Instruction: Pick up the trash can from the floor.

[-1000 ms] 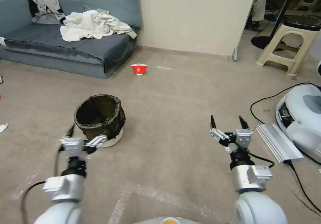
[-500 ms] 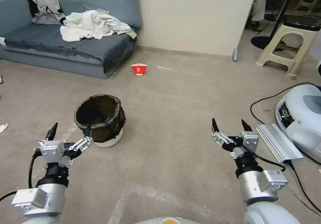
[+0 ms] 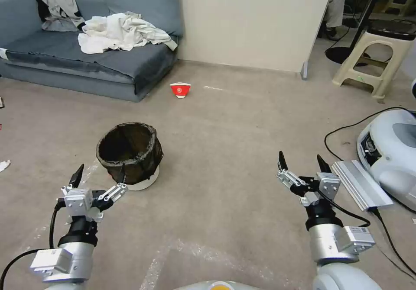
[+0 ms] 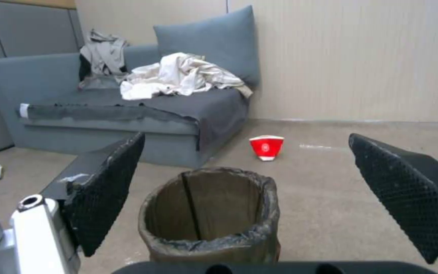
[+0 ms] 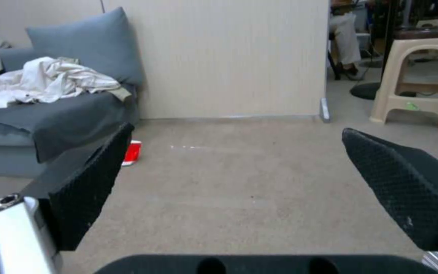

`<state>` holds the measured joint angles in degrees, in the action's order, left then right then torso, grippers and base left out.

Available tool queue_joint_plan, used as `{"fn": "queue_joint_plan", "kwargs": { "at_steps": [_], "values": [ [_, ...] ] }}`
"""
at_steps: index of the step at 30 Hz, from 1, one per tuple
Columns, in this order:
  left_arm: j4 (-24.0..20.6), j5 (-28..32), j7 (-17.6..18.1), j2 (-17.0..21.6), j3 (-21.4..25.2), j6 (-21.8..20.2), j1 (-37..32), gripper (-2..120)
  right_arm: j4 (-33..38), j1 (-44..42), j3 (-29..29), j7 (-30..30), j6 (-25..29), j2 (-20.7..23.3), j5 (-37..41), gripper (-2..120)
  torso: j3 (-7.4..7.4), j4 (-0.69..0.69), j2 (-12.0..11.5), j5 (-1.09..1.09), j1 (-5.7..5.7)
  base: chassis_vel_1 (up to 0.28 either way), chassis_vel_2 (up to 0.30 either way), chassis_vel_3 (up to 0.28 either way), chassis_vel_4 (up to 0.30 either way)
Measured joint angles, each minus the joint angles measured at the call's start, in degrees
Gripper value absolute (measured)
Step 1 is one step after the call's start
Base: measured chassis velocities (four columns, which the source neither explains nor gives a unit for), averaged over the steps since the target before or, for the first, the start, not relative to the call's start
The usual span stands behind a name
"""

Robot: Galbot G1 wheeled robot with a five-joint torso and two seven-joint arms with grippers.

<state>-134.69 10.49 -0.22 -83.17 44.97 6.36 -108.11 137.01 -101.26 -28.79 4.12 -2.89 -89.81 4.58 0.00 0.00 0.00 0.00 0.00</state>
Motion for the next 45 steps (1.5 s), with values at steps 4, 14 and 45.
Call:
{"fn": "queue_joint_plan", "kwargs": {
  "at_steps": [4,14,45],
  "values": [
    [0.2,-0.3,-0.2,-0.1,-0.2,0.2,0.5,100,0.0,0.1,-0.2,0.4,0.0,0.0,-0.1,100,0.0,0.0,0.0,0.0,0.0,0.0,0.0,0.0,0.0],
    [-0.2,-0.5,-0.3,-1.0,0.1,0.3,0.2,100,-1.1,1.3,0.2,0.4,-0.1,0.1,-0.1,100,0.0,-0.01,0.0,0.0,0.0,0.048,0.046,0.052,0.054],
    [-0.4,-0.4,0.0,-0.6,1.0,0.9,0.6,100,-1.1,1.3,0.7,-0.5,-0.2,-0.1,0.2,100,0.0,0.0,0.0,0.0,0.0,0.025,0.062,0.072,0.026]
  ]
}}
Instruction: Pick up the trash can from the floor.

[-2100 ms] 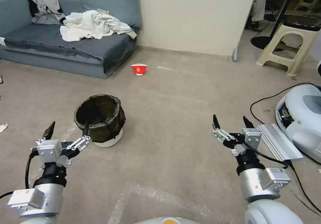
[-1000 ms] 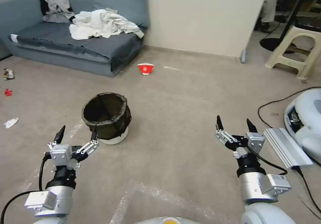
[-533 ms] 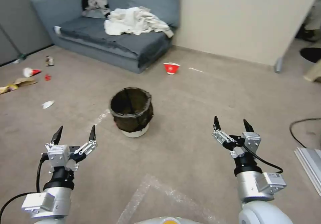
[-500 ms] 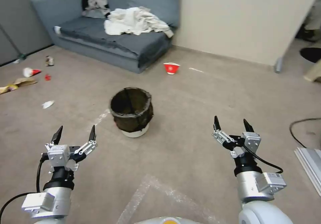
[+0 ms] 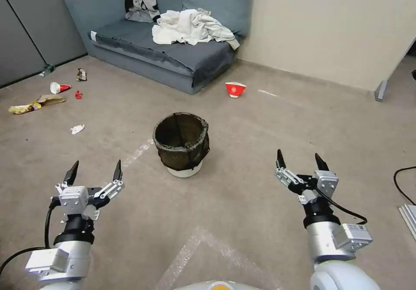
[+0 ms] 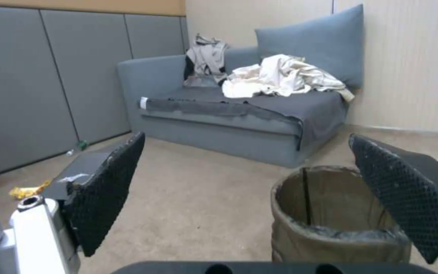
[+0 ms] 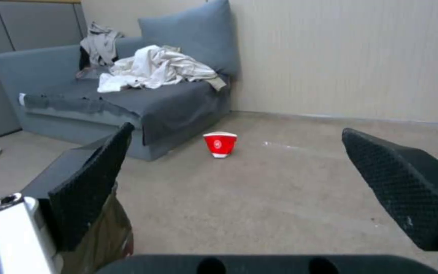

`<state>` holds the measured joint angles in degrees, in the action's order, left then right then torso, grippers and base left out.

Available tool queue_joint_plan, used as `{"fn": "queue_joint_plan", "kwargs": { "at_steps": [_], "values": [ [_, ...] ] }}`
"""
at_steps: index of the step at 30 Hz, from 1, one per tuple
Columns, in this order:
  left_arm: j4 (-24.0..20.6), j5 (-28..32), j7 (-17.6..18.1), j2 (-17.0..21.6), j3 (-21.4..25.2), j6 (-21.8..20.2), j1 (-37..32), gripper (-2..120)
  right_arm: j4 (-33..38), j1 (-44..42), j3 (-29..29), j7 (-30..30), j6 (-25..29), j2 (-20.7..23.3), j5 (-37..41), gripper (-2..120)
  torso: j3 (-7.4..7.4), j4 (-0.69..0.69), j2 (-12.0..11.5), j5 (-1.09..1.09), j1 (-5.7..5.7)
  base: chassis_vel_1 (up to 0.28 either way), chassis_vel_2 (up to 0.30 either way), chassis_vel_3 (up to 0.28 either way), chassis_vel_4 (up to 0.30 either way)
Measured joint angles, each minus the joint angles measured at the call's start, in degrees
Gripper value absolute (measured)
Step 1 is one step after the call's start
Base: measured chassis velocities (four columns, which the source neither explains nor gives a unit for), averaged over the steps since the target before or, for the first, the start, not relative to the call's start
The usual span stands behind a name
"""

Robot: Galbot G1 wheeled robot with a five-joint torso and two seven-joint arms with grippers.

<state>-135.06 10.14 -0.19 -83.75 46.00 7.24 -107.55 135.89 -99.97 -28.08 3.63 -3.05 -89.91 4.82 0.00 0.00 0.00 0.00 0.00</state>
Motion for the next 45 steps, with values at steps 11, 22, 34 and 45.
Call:
{"fn": "queue_joint_plan", "kwargs": {
  "at_steps": [11,22,34,45],
  "values": [
    [-0.3,0.1,0.2,0.2,0.1,-1.2,0.1,100,-0.6,0.2,0.1,-0.1,0.3,0.0,0.0,100,0.01,-0.01,0.0,0.0,0.01,-0.191,0.191,0.194,-0.184],
    [-0.3,1.5,0.6,1.0,0.2,-2.6,1.0,100,-0.8,0.3,0.1,0.0,0.3,0.0,0.0,100,0.01,-0.01,0.0,0.02,0.0,-0.162,0.174,0.166,-0.16],
    [2.2,11.6,3.6,11.1,0.6,-13.7,8.0,100,-2.6,3.9,-0.8,0.5,-1.1,2.7,2.6,100,0.0,-0.02,0.0,0.01,0.0,-0.09,0.062,0.07,-0.074],
    [12.1,20.3,7.0,21.4,-7.2,-27.5,19.7,100,-5.7,4.3,-0.1,0.3,-1.3,2.5,2.8,100,0.01,0.0,0.0,0.0,0.0,0.0,0.0,0.0,0.0]
  ]
}}
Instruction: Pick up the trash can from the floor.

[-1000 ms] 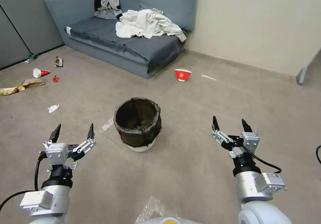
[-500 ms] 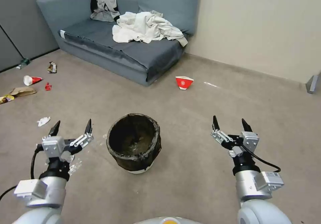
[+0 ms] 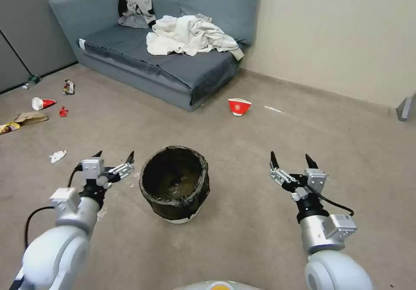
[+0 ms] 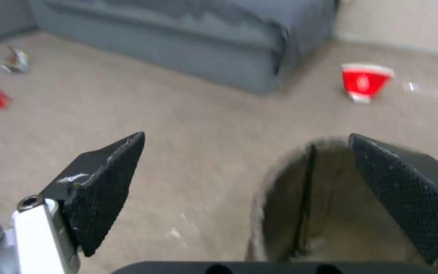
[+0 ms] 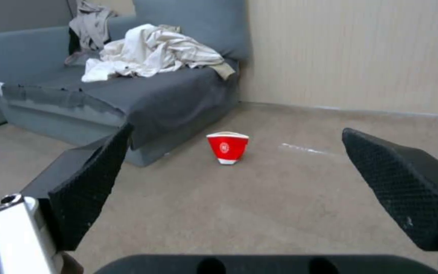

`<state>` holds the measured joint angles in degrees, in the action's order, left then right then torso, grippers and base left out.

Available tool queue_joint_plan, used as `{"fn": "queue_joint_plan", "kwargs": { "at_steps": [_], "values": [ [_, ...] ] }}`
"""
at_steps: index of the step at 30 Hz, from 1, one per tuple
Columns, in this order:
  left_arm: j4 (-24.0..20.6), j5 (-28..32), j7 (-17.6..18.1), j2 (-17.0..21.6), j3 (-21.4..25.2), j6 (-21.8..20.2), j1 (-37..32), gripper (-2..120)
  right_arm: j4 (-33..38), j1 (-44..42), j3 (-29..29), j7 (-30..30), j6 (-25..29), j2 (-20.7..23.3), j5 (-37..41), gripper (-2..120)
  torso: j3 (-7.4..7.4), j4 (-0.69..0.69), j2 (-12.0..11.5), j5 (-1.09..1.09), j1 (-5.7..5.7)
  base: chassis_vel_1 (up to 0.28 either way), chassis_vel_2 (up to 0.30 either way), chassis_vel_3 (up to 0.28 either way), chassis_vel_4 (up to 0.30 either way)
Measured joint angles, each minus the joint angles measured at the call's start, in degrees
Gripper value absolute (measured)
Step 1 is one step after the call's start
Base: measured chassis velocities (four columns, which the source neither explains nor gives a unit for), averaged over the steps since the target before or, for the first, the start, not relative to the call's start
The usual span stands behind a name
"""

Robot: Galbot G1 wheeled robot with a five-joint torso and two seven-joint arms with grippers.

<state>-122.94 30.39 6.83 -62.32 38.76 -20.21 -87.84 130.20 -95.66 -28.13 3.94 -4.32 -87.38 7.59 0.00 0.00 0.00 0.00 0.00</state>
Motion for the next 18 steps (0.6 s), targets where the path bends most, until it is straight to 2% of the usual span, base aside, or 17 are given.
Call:
{"fn": "queue_joint_plan", "kwargs": {
  "at_steps": [1,4,5,9,10,14,18],
  "values": [
    [0.0,0.0,0.0,0.0,0.0,0.0,0.0,100,0.0,0.0,0.0,0.0,0.0,0.0,0.0,100,0.0,0.0,0.0,0.0,0.0,0.0,0.0,0.0,0.0],
    [3.9,1.1,0.6,1.1,-4.6,-4.7,5.0,100,-0.3,0.2,-0.2,0.2,-0.2,-0.4,-0.1,100,0.0,0.0,0.0,0.0,0.0,0.0,0.0,0.0,0.0],
    [3.9,1.1,0.6,1.1,-4.6,-4.7,5.0,100,-0.3,0.2,-0.2,0.2,-0.2,-0.4,-0.1,100,0.0,0.0,0.0,0.0,0.0,0.0,0.0,0.0,0.0],
    [8.7,3.1,3.8,0.9,-10.6,-9.5,12.0,100,-0.6,-0.1,-1.1,0.3,-0.3,-0.7,-0.3,100,0.0,0.01,0.0,0.01,0.0,0.0,0.0,0.0,0.0],
    [8.7,3.1,3.8,0.9,-10.6,-9.5,12.0,100,-0.6,-0.1,-1.1,0.3,-0.3,-0.7,-0.3,100,0.0,0.01,0.0,0.01,0.0,0.0,0.0,0.0,0.0],
    [11.2,5.4,7.2,0.7,-13.8,-14.7,16.0,100,-0.7,0.0,-1.5,0.6,-0.3,-1.1,-0.4,100,0.0,0.01,0.0,0.0,0.0,0.0,0.0,0.0,0.0],
    [12.3,6.6,9.4,0.4,-15.0,-17.3,17.4,100,-0.7,0.0,-1.5,0.7,-0.3,-1.3,-0.4,100,0.0,0.0,0.0,-0.01,0.0,0.0,0.0,0.0,0.0]
  ]
}}
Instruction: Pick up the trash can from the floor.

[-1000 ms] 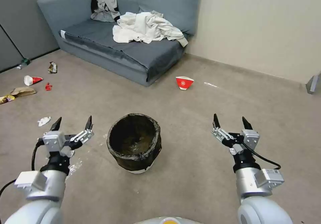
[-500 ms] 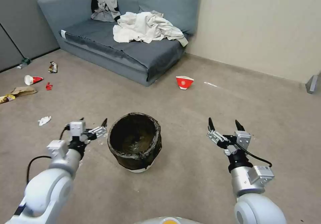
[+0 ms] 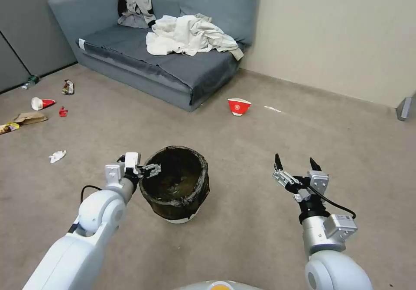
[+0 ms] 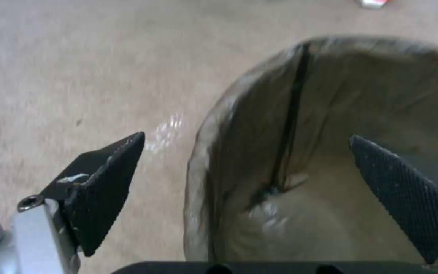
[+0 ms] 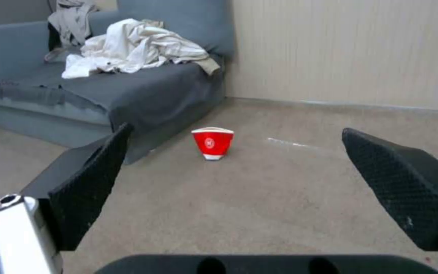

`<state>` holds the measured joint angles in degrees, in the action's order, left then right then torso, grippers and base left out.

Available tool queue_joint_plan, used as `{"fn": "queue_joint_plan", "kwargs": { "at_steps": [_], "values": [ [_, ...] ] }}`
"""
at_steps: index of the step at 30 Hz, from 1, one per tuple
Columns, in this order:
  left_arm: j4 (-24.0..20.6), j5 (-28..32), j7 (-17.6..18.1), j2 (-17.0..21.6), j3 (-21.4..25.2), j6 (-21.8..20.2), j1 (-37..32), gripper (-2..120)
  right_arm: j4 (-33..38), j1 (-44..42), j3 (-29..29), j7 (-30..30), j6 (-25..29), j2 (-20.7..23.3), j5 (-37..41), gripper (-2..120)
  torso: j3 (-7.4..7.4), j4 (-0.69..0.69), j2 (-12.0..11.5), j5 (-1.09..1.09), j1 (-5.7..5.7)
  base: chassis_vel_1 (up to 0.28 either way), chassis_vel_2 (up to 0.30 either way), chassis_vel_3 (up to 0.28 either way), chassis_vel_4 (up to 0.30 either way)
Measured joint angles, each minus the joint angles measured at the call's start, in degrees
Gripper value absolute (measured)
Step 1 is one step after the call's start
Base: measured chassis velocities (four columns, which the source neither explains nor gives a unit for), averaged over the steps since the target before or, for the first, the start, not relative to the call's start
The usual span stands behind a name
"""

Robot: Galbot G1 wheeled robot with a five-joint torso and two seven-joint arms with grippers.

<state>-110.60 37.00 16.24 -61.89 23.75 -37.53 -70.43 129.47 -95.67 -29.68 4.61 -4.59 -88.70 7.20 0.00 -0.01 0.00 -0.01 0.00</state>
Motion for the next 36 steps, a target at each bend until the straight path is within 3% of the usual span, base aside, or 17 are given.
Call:
{"fn": "queue_joint_plan", "kwargs": {
  "at_steps": [20,36],
  "values": [
    [7.5,3.2,5.3,-2.7,-3.0,-3.6,4.2,100,-0.6,0.0,0.1,0.5,0.3,-0.4,-1.2,100,-0.01,0.0,0.0,0.0,0.0,0.0,0.0,0.0,0.0],
    [8.3,7.6,10.0,-3.6,-3.6,-4.4,5.4,45,-0.9,0.2,0.2,0.8,0.1,-0.4,-1.2,100,-0.01,-0.01,0.0,-0.01,0.0,0.0,0.0,0.0,0.0]
  ]
}}
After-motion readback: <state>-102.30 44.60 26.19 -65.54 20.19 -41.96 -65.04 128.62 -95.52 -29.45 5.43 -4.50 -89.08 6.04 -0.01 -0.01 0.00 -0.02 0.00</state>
